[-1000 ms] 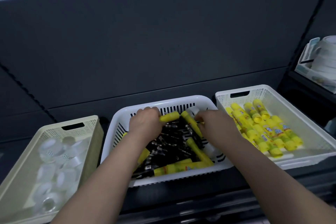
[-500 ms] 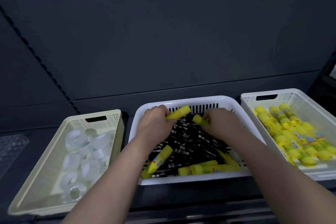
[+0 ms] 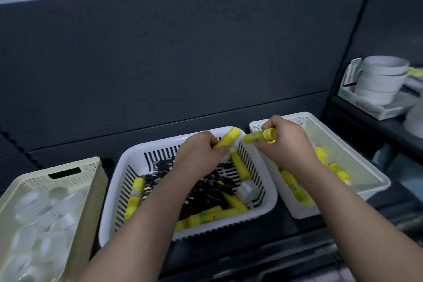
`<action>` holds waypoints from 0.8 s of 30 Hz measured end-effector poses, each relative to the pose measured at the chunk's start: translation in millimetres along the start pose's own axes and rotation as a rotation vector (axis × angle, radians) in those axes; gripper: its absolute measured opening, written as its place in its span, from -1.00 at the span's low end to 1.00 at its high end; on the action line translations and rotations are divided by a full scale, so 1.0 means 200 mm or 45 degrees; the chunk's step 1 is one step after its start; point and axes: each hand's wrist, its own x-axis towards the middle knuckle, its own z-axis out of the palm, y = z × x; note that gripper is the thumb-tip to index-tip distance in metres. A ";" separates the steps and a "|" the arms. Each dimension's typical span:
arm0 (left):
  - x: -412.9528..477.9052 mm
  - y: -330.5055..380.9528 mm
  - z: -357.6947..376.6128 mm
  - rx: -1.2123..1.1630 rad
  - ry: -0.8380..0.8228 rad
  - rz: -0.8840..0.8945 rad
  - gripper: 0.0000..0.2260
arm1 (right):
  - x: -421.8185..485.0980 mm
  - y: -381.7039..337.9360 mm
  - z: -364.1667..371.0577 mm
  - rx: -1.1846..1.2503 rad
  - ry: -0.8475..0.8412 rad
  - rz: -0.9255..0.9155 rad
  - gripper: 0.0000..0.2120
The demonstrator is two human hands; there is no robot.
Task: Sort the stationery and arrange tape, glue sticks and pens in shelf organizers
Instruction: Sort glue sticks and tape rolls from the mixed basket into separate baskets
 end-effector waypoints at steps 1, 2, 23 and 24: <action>0.01 0.06 0.03 -0.013 -0.021 0.007 -0.74 | 0.00 0.06 -0.04 -0.003 0.035 0.028 -0.81; 0.01 0.11 0.07 -0.031 -0.037 0.012 -0.72 | -0.01 0.13 -0.08 -0.022 0.064 0.052 -0.81; 0.18 0.75 0.63 0.424 -0.173 0.142 -0.72 | -0.01 0.64 -0.30 -0.418 -0.255 0.002 -0.76; 0.17 0.75 0.63 0.387 -0.187 0.157 -0.68 | -0.01 0.63 -0.30 -0.397 -0.246 -0.022 -0.77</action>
